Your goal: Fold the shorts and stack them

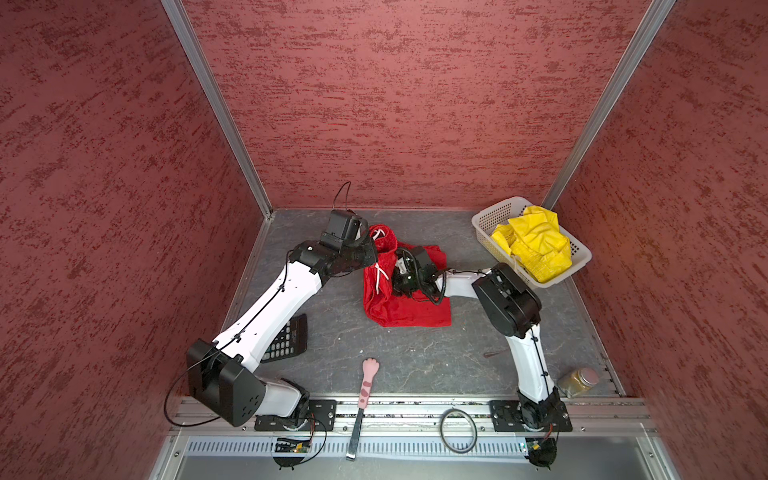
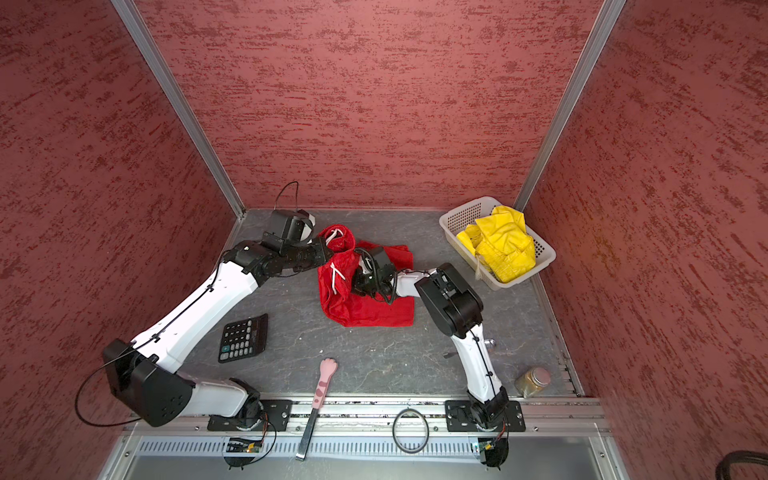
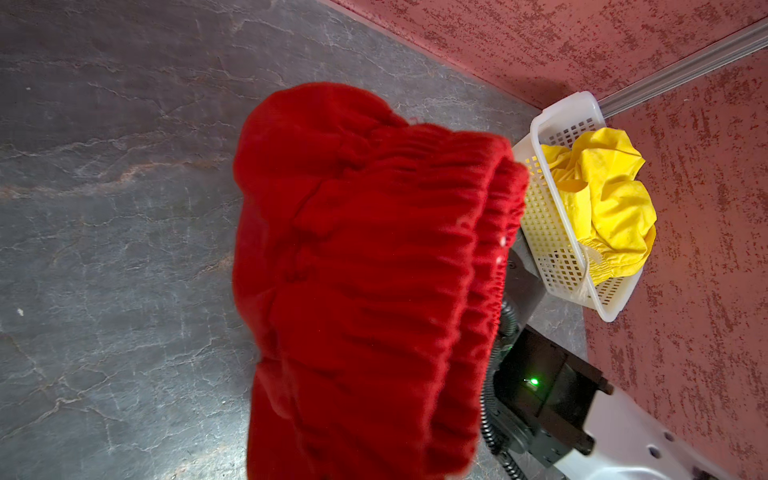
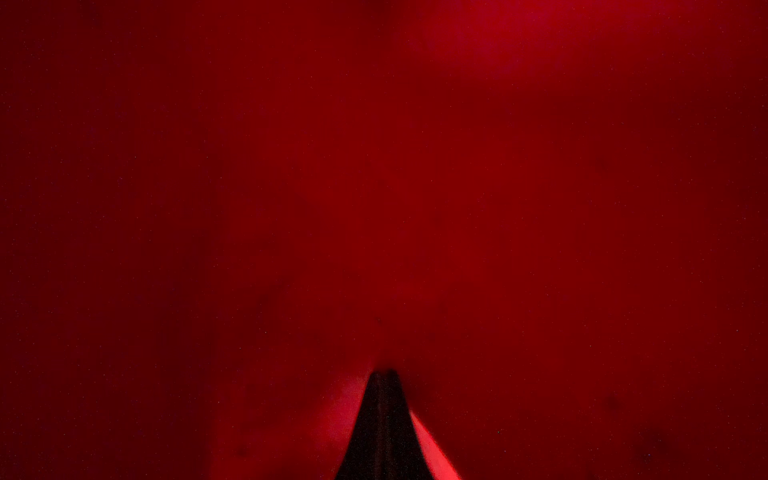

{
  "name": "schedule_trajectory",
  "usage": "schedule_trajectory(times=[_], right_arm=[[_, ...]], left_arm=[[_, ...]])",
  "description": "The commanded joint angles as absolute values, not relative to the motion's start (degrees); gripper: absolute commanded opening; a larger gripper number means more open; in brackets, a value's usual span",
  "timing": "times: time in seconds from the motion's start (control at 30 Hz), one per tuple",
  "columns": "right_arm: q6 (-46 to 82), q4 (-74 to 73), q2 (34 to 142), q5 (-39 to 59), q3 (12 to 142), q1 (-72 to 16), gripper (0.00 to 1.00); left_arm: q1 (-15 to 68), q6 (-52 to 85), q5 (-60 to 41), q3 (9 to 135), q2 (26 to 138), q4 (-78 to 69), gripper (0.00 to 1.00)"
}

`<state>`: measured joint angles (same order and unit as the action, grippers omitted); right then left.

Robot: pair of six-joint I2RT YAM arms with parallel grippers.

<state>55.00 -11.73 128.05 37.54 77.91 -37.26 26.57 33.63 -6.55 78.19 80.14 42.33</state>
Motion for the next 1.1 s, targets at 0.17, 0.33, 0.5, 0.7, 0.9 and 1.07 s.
schedule_trajectory(times=[0.17,0.33,0.5,0.7,0.9,1.07], right_arm=[[73.35,-39.5,133.37,43.95,76.95,-38.74,0.0],[73.48,-41.64,121.17,45.63,65.08,-34.91,0.0],[61.08,-20.94,104.29,44.96,54.49,-29.28,0.0],[44.05,3.29,91.99,36.61,47.46,-22.49,0.0],[42.47,1.33,94.08,36.57,41.9,-20.47,0.0],[43.55,-4.14,97.94,36.04,39.04,-20.45,0.0]], left_arm=[[26.56,33.05,-8.41,79.81,83.07,39.64,0.0],[27.41,31.93,-5.12,78.72,85.85,41.44,0.0],[28.16,32.24,-4.61,78.36,87.74,40.06,0.0],[31.48,32.4,-3.72,83.58,94.33,40.24,0.0],[37.03,33.17,-3.14,90.76,105.19,42.11,0.0],[40.84,33.55,-6.52,98.27,114.61,46.03,0.8]])
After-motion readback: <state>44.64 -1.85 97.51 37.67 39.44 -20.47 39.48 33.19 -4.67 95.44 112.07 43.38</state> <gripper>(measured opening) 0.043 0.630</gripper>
